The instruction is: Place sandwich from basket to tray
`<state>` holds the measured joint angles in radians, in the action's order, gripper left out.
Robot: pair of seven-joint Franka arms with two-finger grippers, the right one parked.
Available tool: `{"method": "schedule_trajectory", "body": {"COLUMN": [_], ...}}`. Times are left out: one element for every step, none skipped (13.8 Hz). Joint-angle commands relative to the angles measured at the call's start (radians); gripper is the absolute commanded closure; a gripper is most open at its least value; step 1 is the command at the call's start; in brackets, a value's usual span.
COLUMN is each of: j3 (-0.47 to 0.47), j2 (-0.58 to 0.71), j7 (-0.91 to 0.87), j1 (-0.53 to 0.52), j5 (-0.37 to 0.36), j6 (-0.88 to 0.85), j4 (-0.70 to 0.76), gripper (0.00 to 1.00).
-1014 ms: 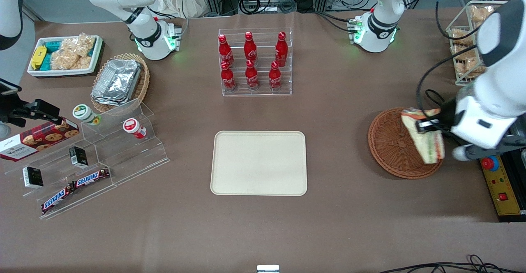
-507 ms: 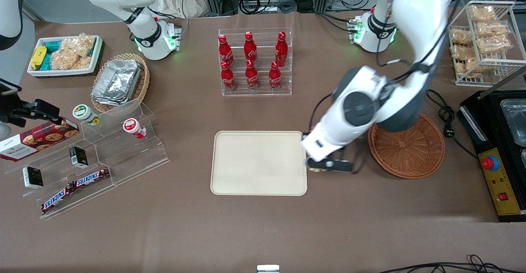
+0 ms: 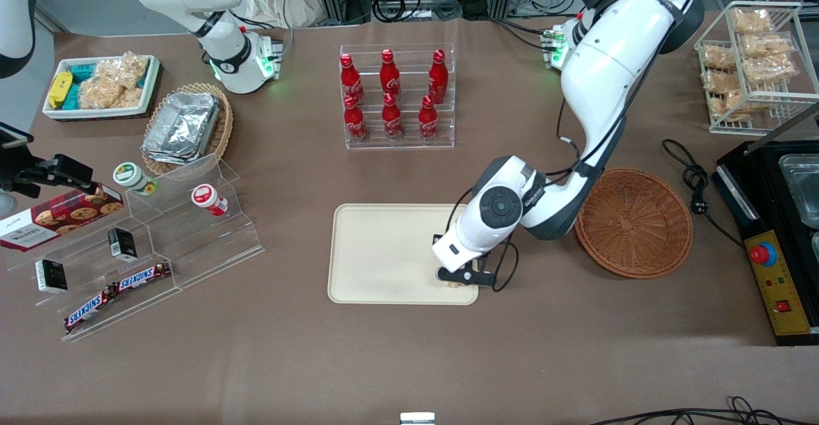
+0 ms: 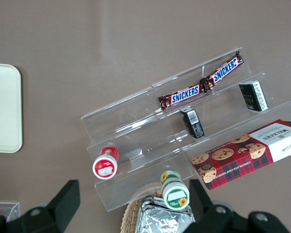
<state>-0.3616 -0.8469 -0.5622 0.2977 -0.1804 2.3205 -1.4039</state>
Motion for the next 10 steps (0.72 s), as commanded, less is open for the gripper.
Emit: {"method": "schedule_trajectory", "body": {"j3": [0.053,0.053,0.052,0.052,0.050,0.052,0.053,0.052,0.049,0.049], "j2": [-0.011,-0.001,0.011,0.031,0.057,0.106,0.152,0.196,0.242,0.288], "j7": [-0.077,-0.096,-0.107,-0.111,-0.111,-0.105,-0.101,-0.099,-0.099,-0.097], "j1": [0.052,0.050,0.044,0.041,0.040,0.038,0.037,0.012,-0.021,-0.043], "j5": [-0.018,-0.019,-0.018,-0.017,-0.016,-0.007,-0.004,-0.002,0.002,0.002], "j6": [0.013,0.005,-0.007,-0.042,-0.094,-0.162,-0.240,-0.306,-0.347,-0.374], "j4": [0.037,0.037,0.036,0.037,0.039,0.039,0.052,0.065,0.065,0.063], "gripper": [0.22,0.01,0.01,0.01,0.01,0.01,0.01,0.01,0.01,0.01]}}
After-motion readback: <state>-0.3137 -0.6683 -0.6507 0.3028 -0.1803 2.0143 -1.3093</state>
